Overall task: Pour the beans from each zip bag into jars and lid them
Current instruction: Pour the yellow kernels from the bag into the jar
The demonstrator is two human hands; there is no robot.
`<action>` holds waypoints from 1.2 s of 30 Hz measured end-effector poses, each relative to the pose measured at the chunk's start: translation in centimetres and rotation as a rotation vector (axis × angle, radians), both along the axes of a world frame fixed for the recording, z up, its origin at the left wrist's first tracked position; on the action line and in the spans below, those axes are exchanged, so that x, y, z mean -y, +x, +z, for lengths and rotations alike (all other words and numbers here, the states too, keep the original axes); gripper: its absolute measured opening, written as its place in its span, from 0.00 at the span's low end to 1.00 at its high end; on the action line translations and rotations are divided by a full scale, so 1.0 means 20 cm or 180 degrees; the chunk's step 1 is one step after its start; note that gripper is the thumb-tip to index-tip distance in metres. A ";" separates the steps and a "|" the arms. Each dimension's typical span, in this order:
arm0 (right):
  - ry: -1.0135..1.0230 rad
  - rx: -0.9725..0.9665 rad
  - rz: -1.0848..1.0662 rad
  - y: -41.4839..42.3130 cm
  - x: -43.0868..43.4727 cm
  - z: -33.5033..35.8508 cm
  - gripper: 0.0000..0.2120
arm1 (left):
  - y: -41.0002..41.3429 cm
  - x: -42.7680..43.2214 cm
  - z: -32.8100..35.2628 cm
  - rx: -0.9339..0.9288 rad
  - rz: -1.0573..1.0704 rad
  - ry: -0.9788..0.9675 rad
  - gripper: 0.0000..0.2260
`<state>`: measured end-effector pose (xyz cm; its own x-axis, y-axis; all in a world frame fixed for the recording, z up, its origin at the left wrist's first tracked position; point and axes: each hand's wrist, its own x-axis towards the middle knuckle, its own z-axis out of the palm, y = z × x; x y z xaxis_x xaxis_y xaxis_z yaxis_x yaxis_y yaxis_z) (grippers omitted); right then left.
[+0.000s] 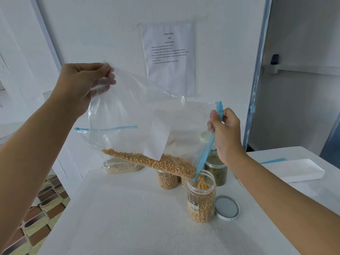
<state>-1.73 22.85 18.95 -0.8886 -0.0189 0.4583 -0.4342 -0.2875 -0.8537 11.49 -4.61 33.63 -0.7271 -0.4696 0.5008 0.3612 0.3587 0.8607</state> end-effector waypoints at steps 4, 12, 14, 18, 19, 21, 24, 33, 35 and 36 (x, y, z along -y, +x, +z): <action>0.0066 -0.0027 -0.0042 -0.01 0.00 0.00 0.10 | 0.00 0.01 0.01 -0.0011 -0.0001 -0.0005 0.11; 0.0137 -0.0054 -0.0075 0.00 0.01 0.00 0.12 | 0.00 0.01 0.00 -0.0010 0.0009 0.0014 0.12; 0.0094 -0.0028 -0.0136 -0.01 0.00 -0.01 0.12 | 0.01 0.01 0.00 -0.0005 0.0002 0.0005 0.11; 0.0117 -0.0055 -0.0052 0.00 0.01 0.00 0.13 | 0.00 0.02 0.01 -0.0007 0.0005 -0.0001 0.09; 0.0116 -0.0065 -0.0075 0.00 0.00 0.00 0.13 | 0.00 0.02 0.01 -0.0008 0.0002 0.0003 0.09; 0.0173 -0.0098 -0.0081 0.00 0.00 0.01 0.13 | 0.00 0.01 0.01 -0.0009 -0.0008 0.0010 0.10; 0.0193 -0.0091 -0.0084 0.00 -0.01 0.01 0.11 | 0.00 0.00 0.01 0.0014 -0.0023 0.0028 0.11; 0.0356 -0.0075 0.0095 -0.01 -0.02 0.02 0.13 | -0.01 -0.02 0.02 0.0024 -0.0042 0.0018 0.11; 0.0343 -0.0073 0.0080 -0.01 -0.03 0.03 0.12 | -0.01 -0.02 0.03 0.0028 -0.0040 0.0022 0.11; 0.0331 -0.0068 0.0060 -0.01 -0.03 0.03 0.11 | -0.02 -0.03 0.03 0.0030 -0.0041 0.0018 0.11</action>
<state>-1.94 23.42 19.56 -0.8778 -0.0840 0.4717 -0.4478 -0.2060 -0.8701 11.16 -4.08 34.21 -0.7377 -0.4630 0.4912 0.3576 0.3492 0.8662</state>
